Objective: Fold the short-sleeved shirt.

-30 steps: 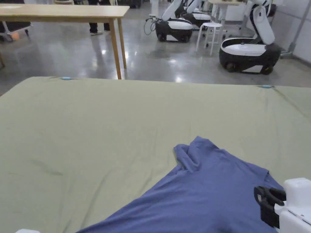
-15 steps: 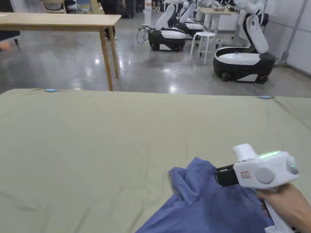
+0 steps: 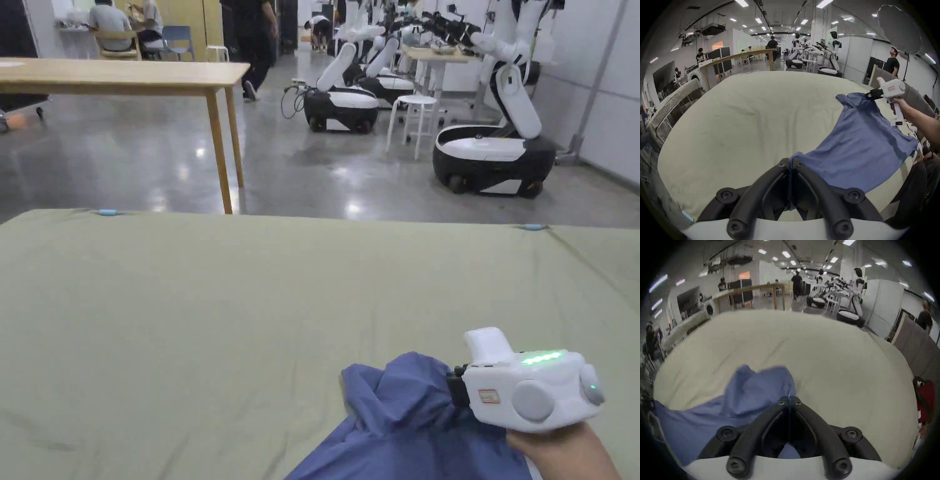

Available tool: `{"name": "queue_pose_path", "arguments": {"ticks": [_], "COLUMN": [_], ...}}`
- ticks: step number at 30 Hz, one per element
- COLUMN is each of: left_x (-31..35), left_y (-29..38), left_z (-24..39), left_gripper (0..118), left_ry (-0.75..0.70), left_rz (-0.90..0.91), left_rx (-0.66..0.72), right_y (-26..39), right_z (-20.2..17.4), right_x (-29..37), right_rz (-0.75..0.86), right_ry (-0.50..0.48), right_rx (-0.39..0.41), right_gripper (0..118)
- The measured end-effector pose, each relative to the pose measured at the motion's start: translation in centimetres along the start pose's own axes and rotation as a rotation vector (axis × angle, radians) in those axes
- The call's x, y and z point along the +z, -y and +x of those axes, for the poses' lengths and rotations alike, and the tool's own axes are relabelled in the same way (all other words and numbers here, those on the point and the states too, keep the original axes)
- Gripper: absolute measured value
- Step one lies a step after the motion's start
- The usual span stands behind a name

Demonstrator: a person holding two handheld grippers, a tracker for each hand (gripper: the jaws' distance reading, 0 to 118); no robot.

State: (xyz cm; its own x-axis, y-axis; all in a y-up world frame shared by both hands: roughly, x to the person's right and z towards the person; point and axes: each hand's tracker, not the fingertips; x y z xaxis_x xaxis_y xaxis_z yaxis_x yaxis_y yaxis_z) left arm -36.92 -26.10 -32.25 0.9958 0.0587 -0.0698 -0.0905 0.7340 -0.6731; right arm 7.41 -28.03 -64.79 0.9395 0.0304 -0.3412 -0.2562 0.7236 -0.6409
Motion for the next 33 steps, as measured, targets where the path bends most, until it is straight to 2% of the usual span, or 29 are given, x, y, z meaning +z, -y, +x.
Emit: {"name": "queue_pose_path", "arguments": {"ticks": [1, 6, 12, 14, 17, 22, 26, 33], "left_x": [0.3, 2.0, 4.2, 5.0, 5.7, 6.6, 7.3, 7.9], "left_y": [-0.5, -5.9, -16.1, -19.9, -25.6, -34.1, -39.9, -46.2], "left_z": [0.2, 1.1, 3.2, 4.2, 5.4, 6.9, 7.5, 8.5], "left_gripper": [1, 1, 1, 1, 0, 0, 0, 0], "left_ry": [0.001, 0.018, 0.008, -0.02, -0.017, -0.054, -0.065, -0.164], "left_rz": [0.011, 0.121, 0.281, 0.332, 0.392, 0.492, 0.59, 0.696], "left_rx": [-0.006, -0.032, -0.083, -0.129, -0.12, -0.137, -0.096, -0.111], "right_y": [-0.4, -3.6, -9.4, -11.6, -14.9, -20.2, -24.4, -29.6], "right_z": [0.3, 2.2, 4.9, 6.0, 7.5, 9.5, 10.7, 11.7], "right_x": [2.2, 13.4, 25.5, 29.0, 33.2, 37.7, 39.1, 39.2], "right_rz": [0.033, 0.209, 0.423, 0.476, 0.546, 0.634, 0.7, 0.778], "right_ry": [-0.017, 0.012, 0.122, 0.163, 0.214, 0.308, 0.361, 0.395], "right_rx": [-0.023, -0.022, 0.035, 0.04, 0.032, 0.039, 0.028, 0.001], "right_gripper": [4, 4, 3, 3, 3, 3, 3, 3]}}
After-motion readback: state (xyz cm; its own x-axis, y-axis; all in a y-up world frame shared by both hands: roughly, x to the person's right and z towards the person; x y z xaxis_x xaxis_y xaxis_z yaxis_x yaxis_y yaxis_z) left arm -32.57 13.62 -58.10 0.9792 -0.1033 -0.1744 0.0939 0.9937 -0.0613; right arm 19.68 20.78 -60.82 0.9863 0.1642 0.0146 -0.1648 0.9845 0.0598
